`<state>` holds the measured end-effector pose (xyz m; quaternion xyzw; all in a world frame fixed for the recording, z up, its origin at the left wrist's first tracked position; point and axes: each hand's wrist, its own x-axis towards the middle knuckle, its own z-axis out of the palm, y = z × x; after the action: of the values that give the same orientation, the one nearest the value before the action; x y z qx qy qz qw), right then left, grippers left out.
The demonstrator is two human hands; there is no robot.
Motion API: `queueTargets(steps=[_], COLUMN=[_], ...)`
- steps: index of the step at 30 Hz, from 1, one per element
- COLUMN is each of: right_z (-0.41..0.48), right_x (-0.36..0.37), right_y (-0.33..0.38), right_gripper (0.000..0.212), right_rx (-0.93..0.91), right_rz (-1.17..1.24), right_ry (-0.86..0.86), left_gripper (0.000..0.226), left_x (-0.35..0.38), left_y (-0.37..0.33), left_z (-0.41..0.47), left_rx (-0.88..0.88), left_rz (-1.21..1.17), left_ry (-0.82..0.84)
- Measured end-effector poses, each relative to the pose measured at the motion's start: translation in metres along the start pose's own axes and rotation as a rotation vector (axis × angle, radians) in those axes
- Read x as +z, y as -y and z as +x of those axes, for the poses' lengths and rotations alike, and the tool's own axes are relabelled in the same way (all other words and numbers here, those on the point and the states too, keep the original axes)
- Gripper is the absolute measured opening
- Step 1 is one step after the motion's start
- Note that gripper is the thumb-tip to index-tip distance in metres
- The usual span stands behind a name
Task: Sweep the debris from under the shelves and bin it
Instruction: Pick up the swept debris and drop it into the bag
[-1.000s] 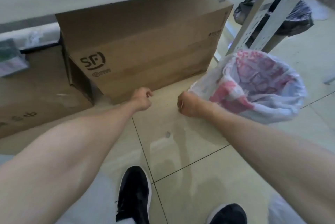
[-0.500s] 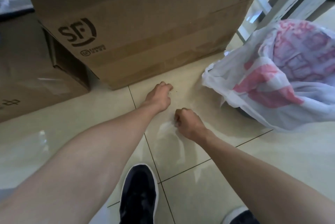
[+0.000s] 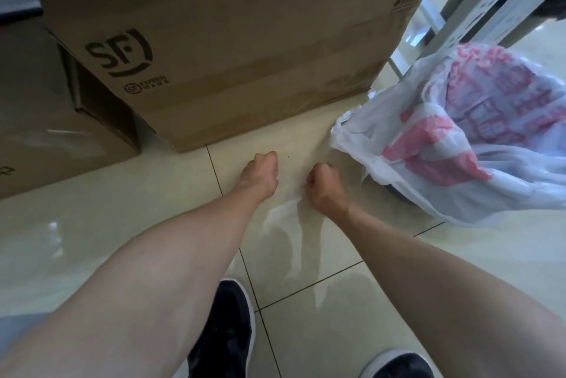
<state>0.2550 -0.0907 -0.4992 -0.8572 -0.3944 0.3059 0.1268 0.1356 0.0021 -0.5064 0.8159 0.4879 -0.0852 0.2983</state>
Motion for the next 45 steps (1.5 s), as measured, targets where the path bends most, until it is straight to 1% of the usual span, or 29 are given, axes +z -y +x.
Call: queueTargets(steps=[3,9,12,14,17,19,21,23,25,28,30,32,34,35,36,37,38,39,40,43,45], right_z=[-0.008,-0.029,-0.046,-0.059,-0.076,-0.081,-0.083,-0.087,-0.088,-0.085,-0.084,-0.087,-0.091,-0.092,-0.094,-0.095,-0.095,-0.096,-0.098,-0.103,-0.108], right_x=[-0.016,-0.080,-0.130,-0.162,-0.206,-0.233,-0.258,-0.279,-0.295,-0.306,-0.307,-0.307,-0.305,-0.305,-0.303,-0.302,-0.300,-0.298,-0.296,-0.289,-0.287], right_y=[0.008,0.044,0.061,0.065,0.053,0.030,0.002,-0.024,-0.046,-0.075,-0.089,-0.099,-0.109,-0.112,-0.114,-0.113,-0.113,-0.113,-0.112,-0.110,-0.105], right_gripper=[0.013,0.011,0.017,0.017,0.034,0.038,0.036,0.031,0.029,0.036,0.034,0.031,0.033,0.029,0.024,0.021,0.018,0.015,0.012,0.007,0.017], right_rx=[-0.041,-0.126,-0.185,-0.246,-0.276,-0.231,-0.179,-0.121,-0.013,0.142,0.204,0.297,0.411,0.444,0.452,0.443,0.437,0.432,0.426,0.417,0.423], right_rz=[-0.015,-0.095,-0.089,-0.143,-0.254,-0.295,-0.274,-0.250,-0.228,-0.142,-0.088,-0.074,-0.060,-0.051,-0.034,0.001,0.044,0.075,0.083,0.123,0.135], right_ry=[0.008,-0.066,-0.146,-0.211,-0.285,-0.333,-0.412,-0.471,-0.462,-0.422,-0.455,-0.518,-0.509,-0.463,-0.405,-0.356,-0.323,-0.314,-0.317,-0.319,-0.291], left_gripper=[0.016,0.018,0.013,0.017,0.018,0.017,0.014,0.017,0.019,0.028,0.035,0.038,0.040,0.041,0.042,0.048,0.055,0.058,0.056,0.053,0.051], left_x=[-0.017,-0.077,-0.111,-0.132,-0.158,-0.168,-0.168,-0.158,-0.141,-0.122,-0.118,-0.119,-0.120,-0.119,-0.117,-0.113,-0.109,-0.105,-0.100,-0.092,-0.090], left_y=[-0.014,-0.052,-0.084,-0.111,-0.157,-0.191,-0.224,-0.252,-0.273,-0.287,-0.288,-0.287,-0.286,-0.285,-0.283,-0.281,-0.280,-0.278,-0.275,-0.266,-0.261], left_z=[-0.011,-0.028,-0.038,-0.043,-0.050,-0.053,-0.054,-0.055,-0.057,-0.061,-0.062,-0.066,-0.072,-0.074,-0.076,-0.077,-0.077,-0.077,-0.076,-0.077,-0.078], left_rx=[-0.051,-0.049,0.020,0.073,0.157,0.225,0.272,0.297,0.332,0.414,0.456,0.460,0.408,0.335,0.231,0.104,-0.019,-0.114,-0.172,-0.221,-0.232], left_rz=[-0.091,-0.249,-0.325,-0.372,-0.422,-0.443,-0.478,-0.489,-0.477,-0.440,-0.411,-0.395,-0.345,-0.337,-0.356,-0.395,-0.449,-0.502,-0.544,-0.605,-0.615], left_ry=[-0.039,-0.178,-0.240,-0.271,-0.287,-0.289,-0.285,-0.245,-0.175,-0.045,0.024,0.021,-0.124,-0.209,-0.253,-0.239,-0.178,-0.111,-0.066,-0.072,-0.088])
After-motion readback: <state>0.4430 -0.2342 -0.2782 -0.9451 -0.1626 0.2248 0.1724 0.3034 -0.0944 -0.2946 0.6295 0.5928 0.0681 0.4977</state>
